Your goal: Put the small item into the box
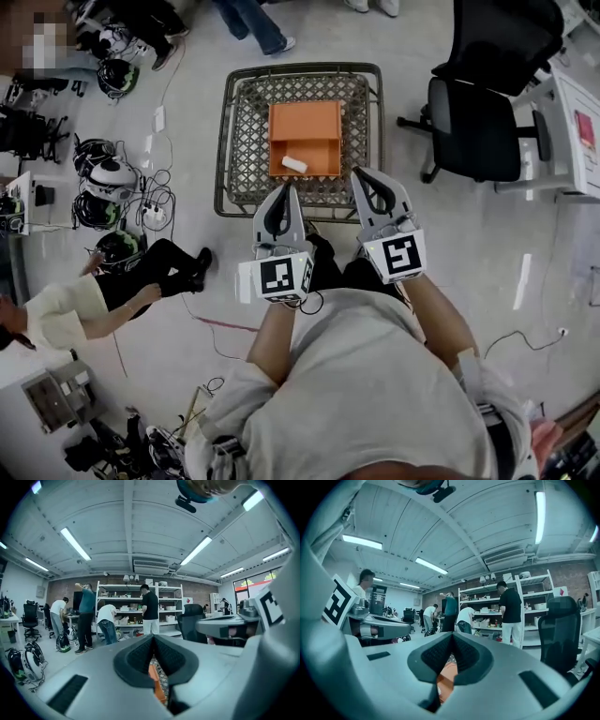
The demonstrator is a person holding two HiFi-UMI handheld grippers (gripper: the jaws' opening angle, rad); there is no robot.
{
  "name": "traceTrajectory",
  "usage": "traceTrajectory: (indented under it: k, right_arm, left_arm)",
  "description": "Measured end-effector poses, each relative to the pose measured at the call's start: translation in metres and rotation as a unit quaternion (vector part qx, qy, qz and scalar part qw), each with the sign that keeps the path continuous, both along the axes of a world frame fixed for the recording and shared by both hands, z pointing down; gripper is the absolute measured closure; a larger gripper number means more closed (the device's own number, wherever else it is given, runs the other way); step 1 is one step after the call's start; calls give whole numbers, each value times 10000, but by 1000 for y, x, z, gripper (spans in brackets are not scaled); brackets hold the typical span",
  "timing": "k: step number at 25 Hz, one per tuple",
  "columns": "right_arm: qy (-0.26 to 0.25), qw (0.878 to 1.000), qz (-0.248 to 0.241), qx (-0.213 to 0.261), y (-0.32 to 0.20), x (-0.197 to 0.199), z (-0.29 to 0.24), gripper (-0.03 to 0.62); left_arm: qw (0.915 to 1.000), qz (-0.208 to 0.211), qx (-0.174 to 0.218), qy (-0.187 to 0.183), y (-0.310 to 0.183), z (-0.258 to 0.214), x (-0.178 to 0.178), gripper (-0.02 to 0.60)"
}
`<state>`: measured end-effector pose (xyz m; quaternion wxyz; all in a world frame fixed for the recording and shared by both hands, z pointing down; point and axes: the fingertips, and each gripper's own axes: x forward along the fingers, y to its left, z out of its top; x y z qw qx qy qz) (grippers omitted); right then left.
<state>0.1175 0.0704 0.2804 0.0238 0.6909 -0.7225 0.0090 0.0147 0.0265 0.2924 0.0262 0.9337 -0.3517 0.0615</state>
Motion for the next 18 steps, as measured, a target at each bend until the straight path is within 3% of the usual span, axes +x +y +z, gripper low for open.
traceTrajectory:
  k: [10,18]
  right_arm:
    - [187,9993,124,284,29,-11,-40,591]
    - [303,9988,255,283,24,-36,-51,591]
  left_arm:
    - [9991,166,350,142,24,-42,-11,575]
    - [9987,334,316,233,13,-47,-32,575]
